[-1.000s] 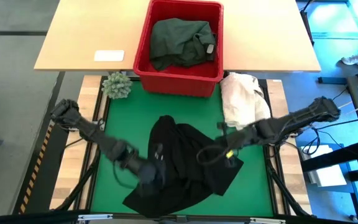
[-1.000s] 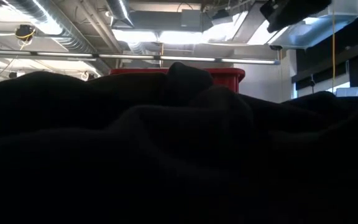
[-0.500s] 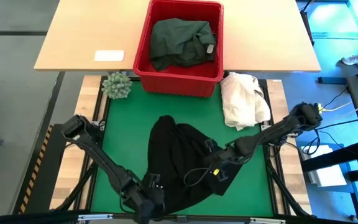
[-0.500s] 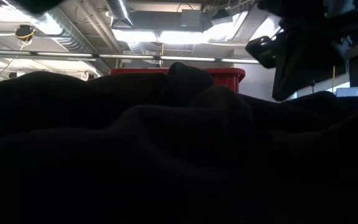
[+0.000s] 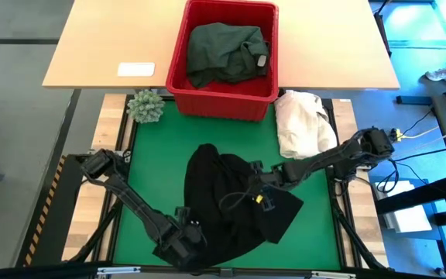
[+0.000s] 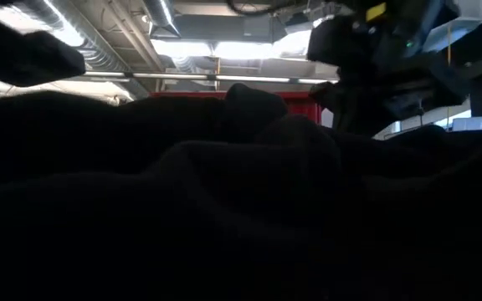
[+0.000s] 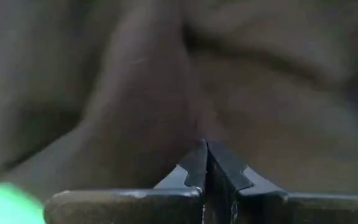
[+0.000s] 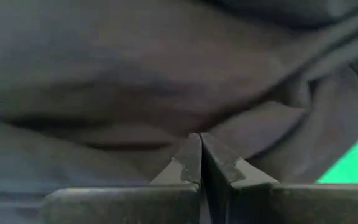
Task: Fold laundry
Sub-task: Fold the black shirt
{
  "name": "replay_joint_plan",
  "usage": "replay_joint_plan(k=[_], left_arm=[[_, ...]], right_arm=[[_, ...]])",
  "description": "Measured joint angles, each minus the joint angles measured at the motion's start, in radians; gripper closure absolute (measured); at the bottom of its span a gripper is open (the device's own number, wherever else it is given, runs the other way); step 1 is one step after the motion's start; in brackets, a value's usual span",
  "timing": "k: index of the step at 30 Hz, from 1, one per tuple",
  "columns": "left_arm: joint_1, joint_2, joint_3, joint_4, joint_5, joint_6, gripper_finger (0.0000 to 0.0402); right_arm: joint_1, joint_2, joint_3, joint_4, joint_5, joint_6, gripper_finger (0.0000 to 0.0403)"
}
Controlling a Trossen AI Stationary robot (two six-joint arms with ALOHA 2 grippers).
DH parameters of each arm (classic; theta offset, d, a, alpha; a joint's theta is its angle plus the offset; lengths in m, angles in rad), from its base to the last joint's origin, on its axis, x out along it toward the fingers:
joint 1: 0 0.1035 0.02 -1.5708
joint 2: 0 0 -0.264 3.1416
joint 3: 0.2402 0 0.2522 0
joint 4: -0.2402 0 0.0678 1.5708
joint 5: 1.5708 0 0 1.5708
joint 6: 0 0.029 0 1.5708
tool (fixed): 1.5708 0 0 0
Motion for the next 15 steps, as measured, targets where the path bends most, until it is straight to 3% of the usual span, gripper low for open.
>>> replay_joint_plan(k=[13, 15], left_arm=[[0.087, 0.0, 0.0, -0.722, -0.196, -0.292, 0.0401], [0.104, -0.005, -0.004, -0.729, -0.235, -0.322, 0.0401]], right_arm=[[-0.084, 0.0, 0.0, -0.214, 0.049, 0.0, 0.04], [-0.081, 0.0, 0.0, -0.247, 0.022, 0.001, 0.04]])
